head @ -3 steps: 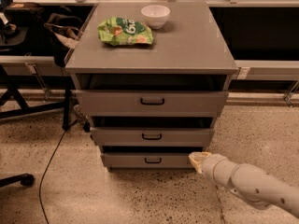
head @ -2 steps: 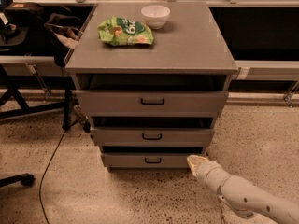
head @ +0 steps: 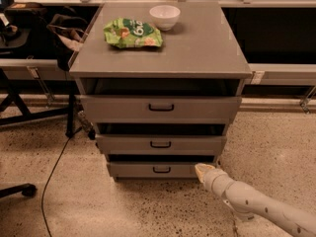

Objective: Open bottom drawer

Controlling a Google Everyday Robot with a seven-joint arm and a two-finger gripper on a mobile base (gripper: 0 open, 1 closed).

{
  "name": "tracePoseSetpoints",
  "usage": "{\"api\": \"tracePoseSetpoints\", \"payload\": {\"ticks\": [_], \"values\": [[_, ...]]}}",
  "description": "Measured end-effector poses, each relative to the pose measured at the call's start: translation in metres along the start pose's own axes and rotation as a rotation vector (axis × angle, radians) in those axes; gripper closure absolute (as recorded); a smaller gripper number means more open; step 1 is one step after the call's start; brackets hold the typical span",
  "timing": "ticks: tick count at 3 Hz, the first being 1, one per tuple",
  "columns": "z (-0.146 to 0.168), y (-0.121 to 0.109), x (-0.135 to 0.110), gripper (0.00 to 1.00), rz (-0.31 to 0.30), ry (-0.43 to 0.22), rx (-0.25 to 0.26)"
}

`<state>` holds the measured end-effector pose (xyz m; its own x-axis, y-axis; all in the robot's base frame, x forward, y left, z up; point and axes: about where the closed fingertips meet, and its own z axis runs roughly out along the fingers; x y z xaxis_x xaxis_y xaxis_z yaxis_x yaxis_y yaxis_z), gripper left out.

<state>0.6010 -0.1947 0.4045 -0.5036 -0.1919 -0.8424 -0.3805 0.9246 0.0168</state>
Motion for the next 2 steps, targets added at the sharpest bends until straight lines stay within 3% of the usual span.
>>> {"api": "tracePoseSetpoints", "payload": {"ticks": [2], "values": [[0.0052,-0.0041,0.0067,1.0,-0.001,-0.003,0.015]]}}
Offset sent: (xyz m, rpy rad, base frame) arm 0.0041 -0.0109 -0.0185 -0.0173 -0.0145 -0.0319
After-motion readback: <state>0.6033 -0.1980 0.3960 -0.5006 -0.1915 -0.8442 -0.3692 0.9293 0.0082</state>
